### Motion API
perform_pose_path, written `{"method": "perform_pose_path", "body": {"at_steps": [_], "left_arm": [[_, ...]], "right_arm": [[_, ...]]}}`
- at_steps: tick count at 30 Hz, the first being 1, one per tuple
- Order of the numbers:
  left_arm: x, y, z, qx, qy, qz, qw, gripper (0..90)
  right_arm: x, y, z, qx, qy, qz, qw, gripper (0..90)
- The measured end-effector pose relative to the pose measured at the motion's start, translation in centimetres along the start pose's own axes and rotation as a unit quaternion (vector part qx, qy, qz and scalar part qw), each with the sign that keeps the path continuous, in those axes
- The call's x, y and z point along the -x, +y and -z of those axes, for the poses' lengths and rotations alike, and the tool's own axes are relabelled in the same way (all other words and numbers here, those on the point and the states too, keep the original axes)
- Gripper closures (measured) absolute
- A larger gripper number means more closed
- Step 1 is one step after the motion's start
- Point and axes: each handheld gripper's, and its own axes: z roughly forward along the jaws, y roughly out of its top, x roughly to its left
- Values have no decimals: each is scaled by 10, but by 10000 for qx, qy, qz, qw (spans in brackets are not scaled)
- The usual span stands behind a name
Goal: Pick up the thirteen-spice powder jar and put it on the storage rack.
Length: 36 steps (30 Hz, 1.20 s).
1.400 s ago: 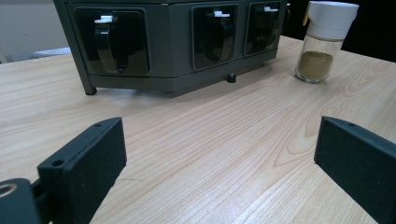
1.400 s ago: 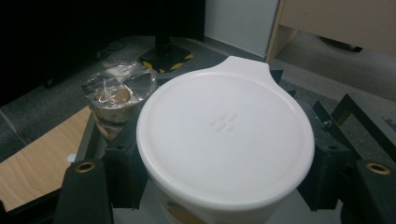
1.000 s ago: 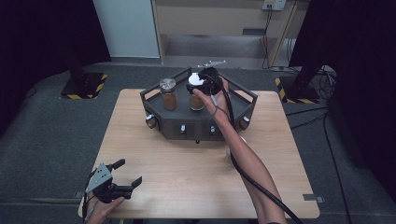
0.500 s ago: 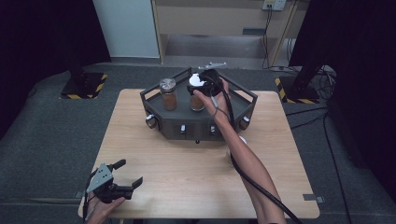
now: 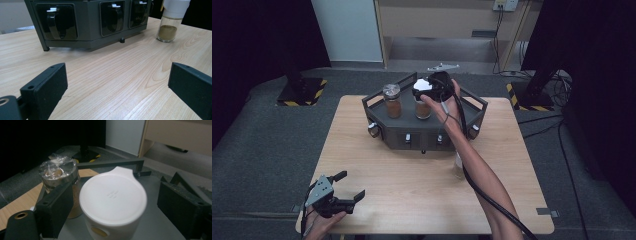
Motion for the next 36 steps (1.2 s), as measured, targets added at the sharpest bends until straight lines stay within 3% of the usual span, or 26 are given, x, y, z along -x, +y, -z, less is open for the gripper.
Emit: {"method": "perform_pose_path", "body": {"at_steps": [7,12,23,36], "left_arm": [[0,0,0,-13,-10,-12,10000,11],[0,0,-1,-16,-17,-16,10000,11],[0,1,-1,-20,-29,-10,10000,11],[0,1,-1,-25,-22,-7,10000,11]], "right_arm": [[-1,6,31,212,116,280,9993,104],[-3,4,57,393,321,510,9974,99],[-7,-19,106,659,728,827,9917,72],[-6,-61,149,769,735,871,9905,28]]}}
